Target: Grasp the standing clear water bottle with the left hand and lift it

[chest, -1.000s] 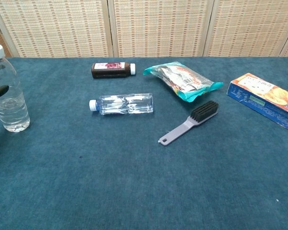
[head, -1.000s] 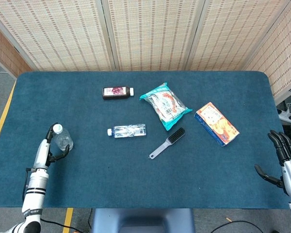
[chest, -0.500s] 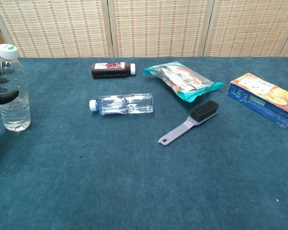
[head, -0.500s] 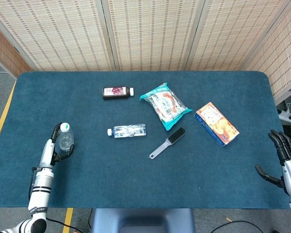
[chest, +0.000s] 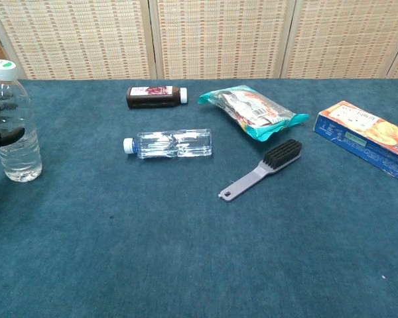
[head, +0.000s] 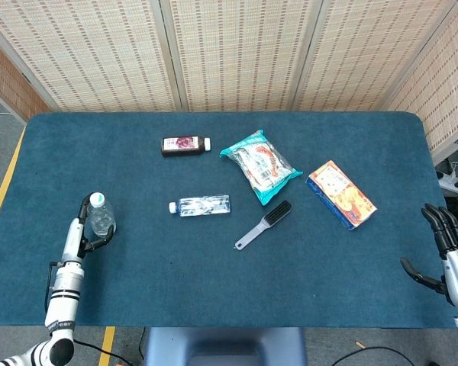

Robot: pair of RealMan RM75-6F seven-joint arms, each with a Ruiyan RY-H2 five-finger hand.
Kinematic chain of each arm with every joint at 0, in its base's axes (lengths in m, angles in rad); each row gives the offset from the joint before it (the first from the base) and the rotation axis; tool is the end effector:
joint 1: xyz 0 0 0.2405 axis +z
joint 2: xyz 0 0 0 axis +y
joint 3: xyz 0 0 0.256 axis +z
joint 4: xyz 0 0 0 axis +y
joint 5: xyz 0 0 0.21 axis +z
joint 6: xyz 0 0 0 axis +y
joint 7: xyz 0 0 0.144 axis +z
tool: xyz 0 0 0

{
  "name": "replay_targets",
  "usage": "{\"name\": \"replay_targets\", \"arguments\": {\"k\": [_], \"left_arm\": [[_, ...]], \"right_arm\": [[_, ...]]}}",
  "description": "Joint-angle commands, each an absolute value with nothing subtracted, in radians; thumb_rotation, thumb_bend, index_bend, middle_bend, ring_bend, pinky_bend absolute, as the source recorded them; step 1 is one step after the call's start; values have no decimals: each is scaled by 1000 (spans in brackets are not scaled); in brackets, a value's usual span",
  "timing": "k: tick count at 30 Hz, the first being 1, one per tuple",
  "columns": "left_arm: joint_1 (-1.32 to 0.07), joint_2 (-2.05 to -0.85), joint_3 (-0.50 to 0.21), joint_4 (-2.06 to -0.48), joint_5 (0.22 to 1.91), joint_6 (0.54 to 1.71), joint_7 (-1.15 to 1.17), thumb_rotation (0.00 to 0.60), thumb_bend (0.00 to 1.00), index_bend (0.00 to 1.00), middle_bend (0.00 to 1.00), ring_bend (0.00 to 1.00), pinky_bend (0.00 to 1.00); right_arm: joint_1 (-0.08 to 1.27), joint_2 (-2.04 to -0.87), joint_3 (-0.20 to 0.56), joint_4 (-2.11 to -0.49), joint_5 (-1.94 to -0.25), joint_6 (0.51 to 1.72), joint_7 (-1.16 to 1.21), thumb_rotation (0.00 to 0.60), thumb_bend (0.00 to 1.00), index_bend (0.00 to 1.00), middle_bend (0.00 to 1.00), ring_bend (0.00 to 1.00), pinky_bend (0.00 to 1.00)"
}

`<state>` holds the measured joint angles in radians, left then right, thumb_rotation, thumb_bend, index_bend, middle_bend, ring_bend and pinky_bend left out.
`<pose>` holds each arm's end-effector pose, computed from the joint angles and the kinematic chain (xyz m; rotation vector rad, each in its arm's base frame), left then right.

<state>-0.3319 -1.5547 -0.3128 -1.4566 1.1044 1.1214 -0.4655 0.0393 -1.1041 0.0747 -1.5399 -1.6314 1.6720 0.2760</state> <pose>-0.2670 0.2946 0.0304 -0.8578 -1.6980 -1.3935 -0.3028 -0.1692 0.1898 1.3092 -0.8634 1.2240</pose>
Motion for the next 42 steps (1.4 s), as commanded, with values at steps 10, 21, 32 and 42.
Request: {"name": "replay_targets", "arguments": {"k": [10,21,32,42], "left_arm": [[-340,-1608,-334,-1412,1117,1158,-493,600,418,151,149,51,47],[-329,-1640,-335,-1373,1172,1241,-503,600,450,394,333,232,51],[-327,-1610,-324,-1363,1243,1339,-357,600,456,443,377,266,58],[-334,-1588,-282,-1411,1314,1422,-151,600,457,444,372,267,83]], "right_arm": [[40,-1100,77,-1542,-1627,1669,283,600,161,0,34,0,213],[42,-1098,77,-1543,-1627,1665,287,600,161,0,33,0,213],[43,-1095,74,-1546,-1627,1658,285,600,161,0,34,0,213],[46,-1097,72,-1547,-1627,1651,280,600,161,0,33,0,213]]}}
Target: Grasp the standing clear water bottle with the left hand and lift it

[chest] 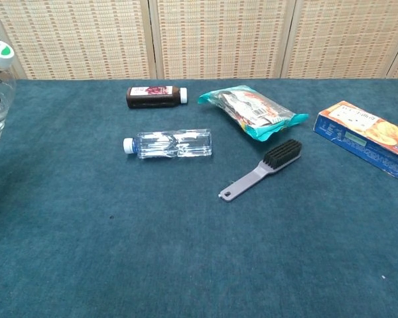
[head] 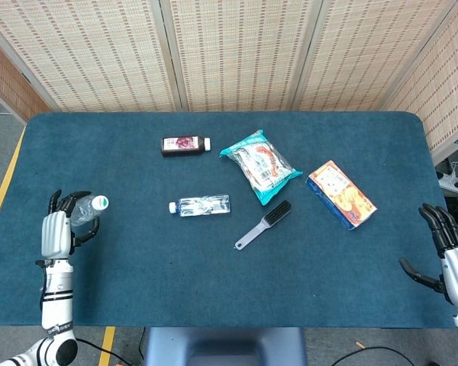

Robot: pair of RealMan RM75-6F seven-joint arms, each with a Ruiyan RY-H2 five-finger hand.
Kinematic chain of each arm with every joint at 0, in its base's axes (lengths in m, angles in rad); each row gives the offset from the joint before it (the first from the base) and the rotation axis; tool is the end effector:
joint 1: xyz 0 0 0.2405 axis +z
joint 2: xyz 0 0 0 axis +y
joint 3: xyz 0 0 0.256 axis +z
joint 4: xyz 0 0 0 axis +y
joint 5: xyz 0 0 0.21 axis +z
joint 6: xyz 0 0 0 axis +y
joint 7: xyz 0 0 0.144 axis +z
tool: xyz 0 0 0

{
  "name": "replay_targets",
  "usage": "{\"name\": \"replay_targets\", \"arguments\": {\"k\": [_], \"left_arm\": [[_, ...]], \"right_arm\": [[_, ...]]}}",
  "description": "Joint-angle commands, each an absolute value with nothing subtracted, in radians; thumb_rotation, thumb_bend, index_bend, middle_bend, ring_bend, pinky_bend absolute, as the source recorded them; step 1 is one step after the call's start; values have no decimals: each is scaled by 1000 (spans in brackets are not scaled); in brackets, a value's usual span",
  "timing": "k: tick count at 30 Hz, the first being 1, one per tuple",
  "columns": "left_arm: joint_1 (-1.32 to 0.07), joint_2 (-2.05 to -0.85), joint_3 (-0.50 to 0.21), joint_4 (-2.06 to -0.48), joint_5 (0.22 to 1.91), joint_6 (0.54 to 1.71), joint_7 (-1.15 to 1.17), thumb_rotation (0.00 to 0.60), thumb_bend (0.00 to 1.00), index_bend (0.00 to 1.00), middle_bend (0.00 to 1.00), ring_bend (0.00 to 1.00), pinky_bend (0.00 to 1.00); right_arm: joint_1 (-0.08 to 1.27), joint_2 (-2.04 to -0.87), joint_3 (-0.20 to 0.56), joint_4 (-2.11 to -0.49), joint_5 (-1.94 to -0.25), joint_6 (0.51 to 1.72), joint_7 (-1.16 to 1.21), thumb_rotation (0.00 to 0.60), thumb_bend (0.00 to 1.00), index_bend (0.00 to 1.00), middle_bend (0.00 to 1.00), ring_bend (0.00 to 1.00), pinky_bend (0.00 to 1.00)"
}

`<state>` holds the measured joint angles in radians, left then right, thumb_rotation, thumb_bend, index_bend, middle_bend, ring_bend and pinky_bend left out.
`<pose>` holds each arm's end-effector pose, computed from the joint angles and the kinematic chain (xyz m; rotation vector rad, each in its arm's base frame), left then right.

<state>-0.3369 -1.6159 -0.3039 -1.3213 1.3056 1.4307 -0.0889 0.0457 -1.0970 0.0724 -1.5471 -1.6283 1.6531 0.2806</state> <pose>-0.2576 0.2971 0.0621 -1.0834 -1.0301 -1.3077 -0.3026 -0.1712 0.1889 1.3189 -0.8815 1.2167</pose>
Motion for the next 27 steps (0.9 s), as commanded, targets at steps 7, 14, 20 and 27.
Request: {"name": "replay_targets", "arguments": {"k": [7,14,20,27], "left_arm": [[-306,-1381,-299,-1773,1195,1117,-640,600,458,445,372,267,115],[-316,-1308,-297,-1766,1201,1013,-774,600,459,446,375,268,119],[-323,-1480,-262,-1553,1228,1323,-186,600,459,451,394,288,122],[-342,-1606,-243,-1312,1352,1527,95,600,458,451,395,289,125]], "right_arm": [[47,-1093,72,-1551,-1625,1646,280,600,161,0,33,0,213],[47,-1093,71,-1552,-1623,1644,281,600,161,0,34,0,213],[47,-1091,71,-1555,-1623,1645,281,600,161,0,33,0,213],[48,-1090,68,-1557,-1623,1637,275,600,161,0,34,0,213]]}}
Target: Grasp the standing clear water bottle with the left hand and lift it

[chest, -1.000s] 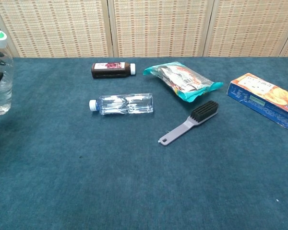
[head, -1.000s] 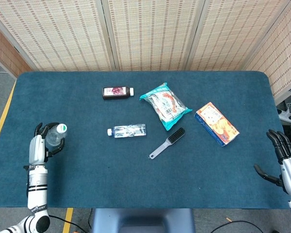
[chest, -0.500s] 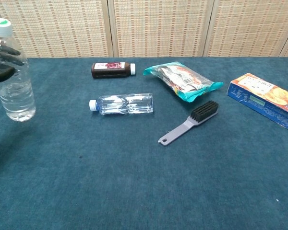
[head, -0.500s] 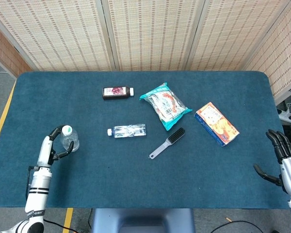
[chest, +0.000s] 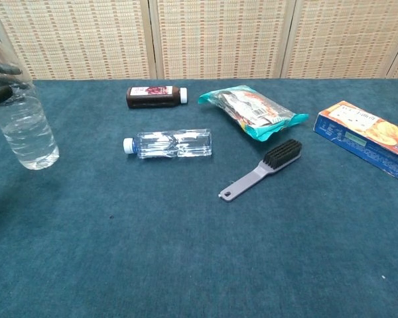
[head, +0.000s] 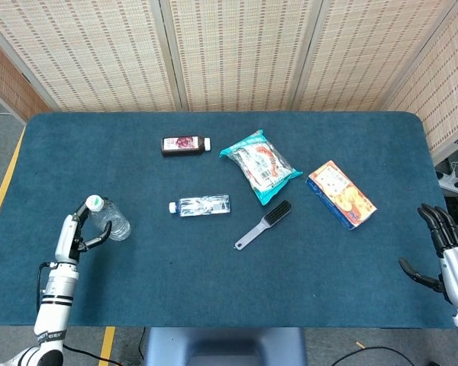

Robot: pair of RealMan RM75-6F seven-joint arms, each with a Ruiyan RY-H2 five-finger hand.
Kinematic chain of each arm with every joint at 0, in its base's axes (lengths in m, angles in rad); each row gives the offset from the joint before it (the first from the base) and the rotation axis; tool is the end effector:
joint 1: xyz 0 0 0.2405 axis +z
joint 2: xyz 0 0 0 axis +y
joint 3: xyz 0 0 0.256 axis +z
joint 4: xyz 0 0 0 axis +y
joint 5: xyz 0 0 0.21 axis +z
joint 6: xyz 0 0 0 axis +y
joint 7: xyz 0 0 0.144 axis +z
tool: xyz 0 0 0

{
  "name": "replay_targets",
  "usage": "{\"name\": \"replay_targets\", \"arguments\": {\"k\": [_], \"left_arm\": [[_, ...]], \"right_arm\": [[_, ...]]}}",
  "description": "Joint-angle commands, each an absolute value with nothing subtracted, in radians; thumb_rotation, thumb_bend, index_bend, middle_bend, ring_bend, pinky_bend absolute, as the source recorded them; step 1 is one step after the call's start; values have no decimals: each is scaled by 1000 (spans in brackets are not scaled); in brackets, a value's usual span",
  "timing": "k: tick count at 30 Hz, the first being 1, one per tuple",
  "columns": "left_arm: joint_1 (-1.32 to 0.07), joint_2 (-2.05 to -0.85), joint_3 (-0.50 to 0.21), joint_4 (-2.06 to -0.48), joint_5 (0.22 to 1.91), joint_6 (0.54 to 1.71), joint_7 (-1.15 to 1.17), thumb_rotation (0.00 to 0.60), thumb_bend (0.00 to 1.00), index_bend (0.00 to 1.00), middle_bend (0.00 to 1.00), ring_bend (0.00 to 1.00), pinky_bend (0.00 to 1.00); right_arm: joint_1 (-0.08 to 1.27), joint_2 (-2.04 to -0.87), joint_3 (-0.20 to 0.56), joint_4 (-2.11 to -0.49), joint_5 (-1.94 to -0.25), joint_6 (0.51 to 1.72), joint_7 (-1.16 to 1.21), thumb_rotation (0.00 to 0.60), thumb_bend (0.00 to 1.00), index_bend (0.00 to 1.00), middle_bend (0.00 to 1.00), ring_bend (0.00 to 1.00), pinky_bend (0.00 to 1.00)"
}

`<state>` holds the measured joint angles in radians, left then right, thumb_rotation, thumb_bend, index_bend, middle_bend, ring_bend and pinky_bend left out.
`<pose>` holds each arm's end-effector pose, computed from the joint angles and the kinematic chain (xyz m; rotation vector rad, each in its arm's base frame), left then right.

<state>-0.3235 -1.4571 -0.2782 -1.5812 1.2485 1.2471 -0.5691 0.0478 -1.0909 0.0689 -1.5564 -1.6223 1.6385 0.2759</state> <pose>-0.2401 0.2860 0.0647 -0.9220 -1.6291 -1.5991 -0.3029 -0.1716 0.1881 1.3235 -0.8954 1.2021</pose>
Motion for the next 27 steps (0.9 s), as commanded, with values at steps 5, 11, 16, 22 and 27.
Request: {"name": "replay_targets", "arguments": {"k": [5,11,16,22,27], "left_arm": [[-330,-1621,-250,-1363,1316,1495,-2,600,457,451,395,289,126],[-304,-1504,-276,-1630,1206,1294,-342,600,456,451,393,289,123],[-292,-1358,-312,-1782,1164,1062,-768,600,457,451,392,289,124],[-303,-1299,-310,-1752,1214,993,-859,600,456,454,392,289,124],[-303,-1370,-262,-1635,1226,1148,-492,600,457,462,404,296,124]], "right_arm": [[48,-1090,69,-1558,-1621,1638,275,600,161,0,33,0,213],[48,-1089,69,-1558,-1622,1637,277,600,160,0,34,0,213],[50,-1088,68,-1559,-1622,1633,276,600,161,0,34,0,213],[51,-1087,67,-1559,-1621,1629,276,600,161,0,34,0,213],[55,-1089,65,-1558,-1623,1621,272,600,161,0,34,0,213]]}}
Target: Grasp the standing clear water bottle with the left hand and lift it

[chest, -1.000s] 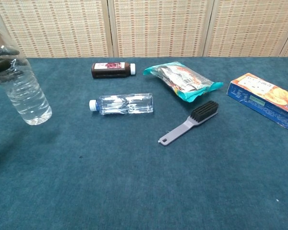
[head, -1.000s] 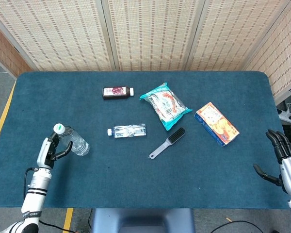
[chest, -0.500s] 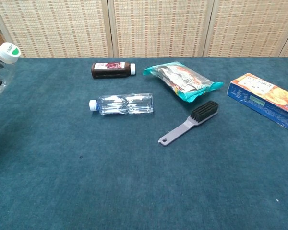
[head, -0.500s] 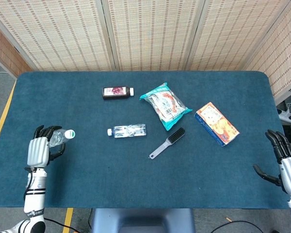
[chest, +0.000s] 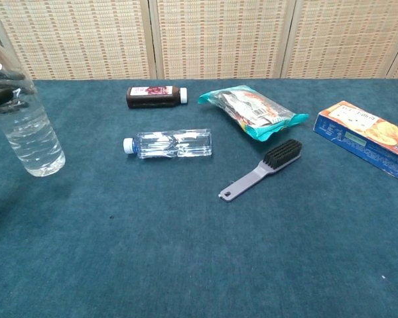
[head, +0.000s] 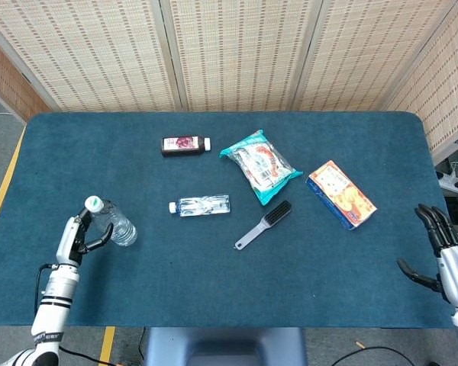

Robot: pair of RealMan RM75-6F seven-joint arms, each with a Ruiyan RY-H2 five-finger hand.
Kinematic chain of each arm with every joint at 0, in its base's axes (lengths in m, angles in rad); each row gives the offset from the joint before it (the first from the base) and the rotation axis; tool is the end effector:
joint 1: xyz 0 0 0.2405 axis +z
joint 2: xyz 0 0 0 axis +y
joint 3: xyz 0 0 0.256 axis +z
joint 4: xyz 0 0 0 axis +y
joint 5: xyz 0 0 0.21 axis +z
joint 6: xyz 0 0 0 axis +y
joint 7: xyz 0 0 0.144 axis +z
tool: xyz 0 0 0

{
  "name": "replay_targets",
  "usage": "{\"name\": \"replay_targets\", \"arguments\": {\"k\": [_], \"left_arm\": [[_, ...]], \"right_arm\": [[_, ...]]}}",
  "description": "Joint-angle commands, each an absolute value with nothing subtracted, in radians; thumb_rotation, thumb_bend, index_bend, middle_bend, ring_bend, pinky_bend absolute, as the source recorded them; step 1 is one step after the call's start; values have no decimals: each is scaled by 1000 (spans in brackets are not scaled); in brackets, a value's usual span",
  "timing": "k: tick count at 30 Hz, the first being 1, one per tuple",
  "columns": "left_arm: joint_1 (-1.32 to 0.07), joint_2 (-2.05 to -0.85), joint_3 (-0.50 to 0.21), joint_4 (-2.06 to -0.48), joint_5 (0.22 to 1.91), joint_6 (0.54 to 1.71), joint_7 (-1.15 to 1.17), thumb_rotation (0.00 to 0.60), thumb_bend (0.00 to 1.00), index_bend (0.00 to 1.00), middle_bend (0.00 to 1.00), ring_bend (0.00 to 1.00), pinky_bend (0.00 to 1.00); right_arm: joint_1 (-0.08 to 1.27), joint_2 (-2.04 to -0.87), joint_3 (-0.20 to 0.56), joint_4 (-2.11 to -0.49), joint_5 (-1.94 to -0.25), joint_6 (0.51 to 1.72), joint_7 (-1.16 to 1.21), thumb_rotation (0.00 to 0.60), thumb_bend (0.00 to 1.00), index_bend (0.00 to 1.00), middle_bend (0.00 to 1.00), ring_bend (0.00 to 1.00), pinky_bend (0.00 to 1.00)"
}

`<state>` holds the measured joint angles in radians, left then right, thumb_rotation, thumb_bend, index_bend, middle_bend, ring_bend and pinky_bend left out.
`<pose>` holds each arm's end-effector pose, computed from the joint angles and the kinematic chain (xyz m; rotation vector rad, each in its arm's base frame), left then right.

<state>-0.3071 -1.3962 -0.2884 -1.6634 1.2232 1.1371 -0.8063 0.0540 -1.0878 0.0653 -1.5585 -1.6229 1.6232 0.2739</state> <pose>-0.2369 0.2803 0.0645 -0.7576 -1.9191 -1.6747 -0.3029 -0.1731 0.1864 1.3376 -0.9051 1.1917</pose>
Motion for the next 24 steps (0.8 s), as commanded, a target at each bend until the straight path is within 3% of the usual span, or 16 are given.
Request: {"name": "replay_targets", "arguments": {"k": [1,5,8,12,24], "left_arm": [[-305,-1399,-254,-1587,1229,1201,-369,600,457,462,407,300,125],[-315,-1492,-231,-1413,1262,1350,-24,600,458,465,412,303,132],[-313,-1523,-222,-1361,1243,1360,53,600,458,470,414,305,137],[-315,-1508,-241,-1417,1225,1335,-7,600,457,470,412,305,141],[-335,-1478,-274,-1626,1337,1428,-51,600,455,469,411,305,142]], "right_arm": [[56,-1089,64,-1558,-1622,1618,271,600,161,0,34,0,213],[59,-1088,63,-1560,-1621,1610,269,600,161,0,34,0,213],[61,-1088,63,-1560,-1620,1606,267,600,161,0,33,0,213],[62,-1088,65,-1561,-1616,1604,266,600,161,0,33,0,213],[61,-1083,65,-1563,-1617,1610,276,600,161,0,33,0,213]]}}
